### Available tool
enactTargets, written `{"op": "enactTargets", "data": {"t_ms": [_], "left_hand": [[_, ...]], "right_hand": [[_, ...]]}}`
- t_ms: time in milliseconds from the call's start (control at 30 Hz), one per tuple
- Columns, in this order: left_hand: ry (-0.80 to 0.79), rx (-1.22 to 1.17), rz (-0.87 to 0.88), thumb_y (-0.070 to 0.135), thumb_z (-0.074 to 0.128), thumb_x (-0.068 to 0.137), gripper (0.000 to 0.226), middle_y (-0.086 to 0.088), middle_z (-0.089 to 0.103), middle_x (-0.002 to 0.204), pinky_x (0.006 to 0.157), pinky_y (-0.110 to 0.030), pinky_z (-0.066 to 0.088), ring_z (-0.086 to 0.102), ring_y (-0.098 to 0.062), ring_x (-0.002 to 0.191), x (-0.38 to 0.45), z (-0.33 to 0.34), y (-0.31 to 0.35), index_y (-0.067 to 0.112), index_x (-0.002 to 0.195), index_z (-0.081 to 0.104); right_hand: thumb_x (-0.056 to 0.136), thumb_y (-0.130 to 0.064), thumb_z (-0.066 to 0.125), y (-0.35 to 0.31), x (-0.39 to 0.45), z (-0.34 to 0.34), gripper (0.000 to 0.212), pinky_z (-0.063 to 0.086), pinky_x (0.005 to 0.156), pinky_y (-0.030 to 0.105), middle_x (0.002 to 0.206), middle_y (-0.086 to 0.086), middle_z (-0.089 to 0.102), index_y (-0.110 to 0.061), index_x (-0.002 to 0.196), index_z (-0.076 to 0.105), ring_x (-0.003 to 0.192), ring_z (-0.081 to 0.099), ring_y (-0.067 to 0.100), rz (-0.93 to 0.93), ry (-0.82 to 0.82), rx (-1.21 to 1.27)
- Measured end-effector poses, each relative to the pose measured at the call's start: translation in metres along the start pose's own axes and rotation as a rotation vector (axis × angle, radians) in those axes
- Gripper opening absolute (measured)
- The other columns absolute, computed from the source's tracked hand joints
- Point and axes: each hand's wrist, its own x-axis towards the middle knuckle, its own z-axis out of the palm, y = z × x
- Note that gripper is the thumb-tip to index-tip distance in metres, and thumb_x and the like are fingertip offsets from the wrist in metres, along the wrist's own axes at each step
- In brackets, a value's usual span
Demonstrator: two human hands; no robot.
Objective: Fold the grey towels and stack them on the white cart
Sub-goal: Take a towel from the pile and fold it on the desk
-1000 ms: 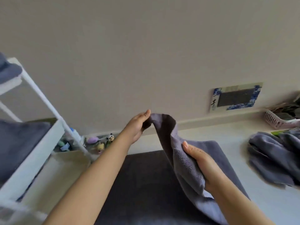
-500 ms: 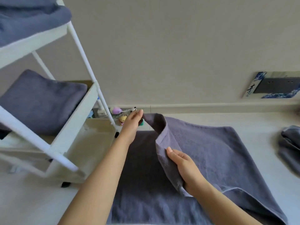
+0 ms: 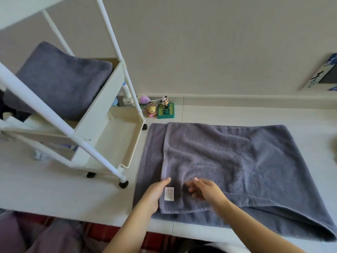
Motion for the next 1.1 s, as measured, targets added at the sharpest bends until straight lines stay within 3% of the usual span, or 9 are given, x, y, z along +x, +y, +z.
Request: {"op": "enactTargets", "data": {"t_ms": [100, 167, 200, 333, 500, 633, 800, 900, 1100], "left_hand": [[0.189, 0.12, 0.077, 0.024, 0.055, 0.095, 0.029, -0.008, 0.067, 0.094, 0.079, -0.028, 0.048, 0.064, -0.019, 0.088, -0.001, 0.005, -0.005, 0.003, 0.113, 0.063], [0.204, 0.06, 0.116, 0.019, 0.048, 0.098, 0.02, -0.002, 0.061, 0.081, 0.058, -0.016, 0.048, 0.062, -0.005, 0.063, -0.006, 0.01, 0.001, 0.005, 0.103, 0.061], [0.218, 0.054, 0.141, 0.018, 0.046, 0.099, 0.015, 0.002, 0.057, 0.077, 0.056, -0.014, 0.046, 0.059, -0.002, 0.059, -0.008, 0.014, 0.003, 0.01, 0.1, 0.059], [0.312, 0.114, 0.294, 0.022, 0.045, 0.099, 0.02, 0.004, 0.056, 0.084, 0.081, -0.027, 0.035, 0.05, -0.015, 0.089, -0.009, 0.018, 0.01, 0.012, 0.11, 0.059], [0.357, 0.38, 0.323, 0.024, 0.044, 0.098, 0.03, -0.017, 0.064, 0.1, 0.074, -0.033, 0.04, 0.054, -0.026, 0.084, 0.008, 0.024, -0.001, 0.001, 0.107, 0.061], [0.262, 0.372, 0.32, 0.025, 0.045, 0.099, 0.027, -0.01, 0.06, 0.087, 0.061, -0.028, 0.037, 0.053, -0.019, 0.076, 0.014, 0.049, -0.006, 0.004, 0.107, 0.06], [0.117, 0.313, 0.364, 0.027, 0.047, 0.098, 0.021, -0.008, 0.063, 0.091, 0.065, -0.024, 0.039, 0.055, -0.016, 0.079, 0.014, 0.1, -0.005, 0.011, 0.101, 0.061], [0.077, 0.29, 0.363, 0.028, 0.047, 0.098, 0.023, -0.004, 0.062, 0.091, 0.068, -0.026, 0.039, 0.054, -0.015, 0.081, 0.018, 0.132, 0.007, 0.011, 0.107, 0.06], [0.106, 0.234, 0.358, 0.026, 0.043, 0.1, 0.033, -0.006, 0.058, 0.087, 0.066, -0.029, 0.04, 0.052, -0.018, 0.077, 0.016, 0.171, 0.029, 0.002, 0.119, 0.056]], "right_hand": [[0.099, -0.024, 0.042, 0.019, -0.004, -0.022, 0.03, 0.044, 0.057, 0.025, 0.085, 0.007, 0.064, -0.011, 0.09, 0.067, 0.058, 0.057, 0.015, -0.006, 0.162, -0.125], [0.098, -0.026, 0.041, 0.034, -0.008, -0.038, 0.029, 0.047, 0.066, 0.031, 0.092, 0.011, 0.064, -0.008, 0.093, 0.063, 0.072, 0.061, 0.02, -0.031, 0.299, -0.251], [0.098, -0.027, 0.04, 0.042, -0.014, -0.046, 0.028, 0.046, 0.073, 0.033, 0.096, 0.009, 0.062, -0.009, 0.094, 0.062, 0.084, 0.06, 0.023, -0.047, 0.371, -0.303], [0.099, -0.029, 0.035, 0.062, -0.033, -0.072, 0.032, 0.036, 0.086, 0.035, 0.123, 0.006, 0.048, -0.016, 0.115, 0.06, 0.111, 0.049, 0.025, -0.049, 0.558, -0.344], [0.1, -0.023, 0.037, 0.09, -0.033, -0.101, 0.034, 0.031, 0.103, 0.038, 0.133, 0.012, 0.048, -0.01, 0.119, 0.062, 0.12, 0.046, 0.03, -0.055, 0.686, -0.373], [0.099, -0.028, 0.037, 0.098, -0.03, -0.124, 0.034, 0.022, 0.109, 0.041, 0.139, 0.005, 0.043, -0.018, 0.123, 0.06, 0.126, 0.034, 0.033, -0.023, 0.741, -0.449], [0.101, -0.026, 0.035, 0.093, -0.031, -0.183, 0.037, 0.01, 0.115, 0.04, 0.15, 0.007, 0.033, -0.015, 0.13, 0.055, 0.137, 0.023, 0.032, -0.025, 0.758, -0.395], [0.1, -0.024, 0.038, 0.081, -0.028, -0.217, 0.037, 0.015, 0.115, 0.039, 0.147, 0.009, 0.038, -0.008, 0.127, 0.057, 0.136, 0.029, 0.028, 0.001, 0.805, -0.22], [0.089, -0.02, 0.058, 0.055, -0.037, -0.249, 0.026, 0.041, 0.099, 0.031, 0.115, 0.009, 0.063, -0.007, 0.11, 0.066, 0.11, 0.056, 0.021, -0.025, 0.926, 0.546]]}}
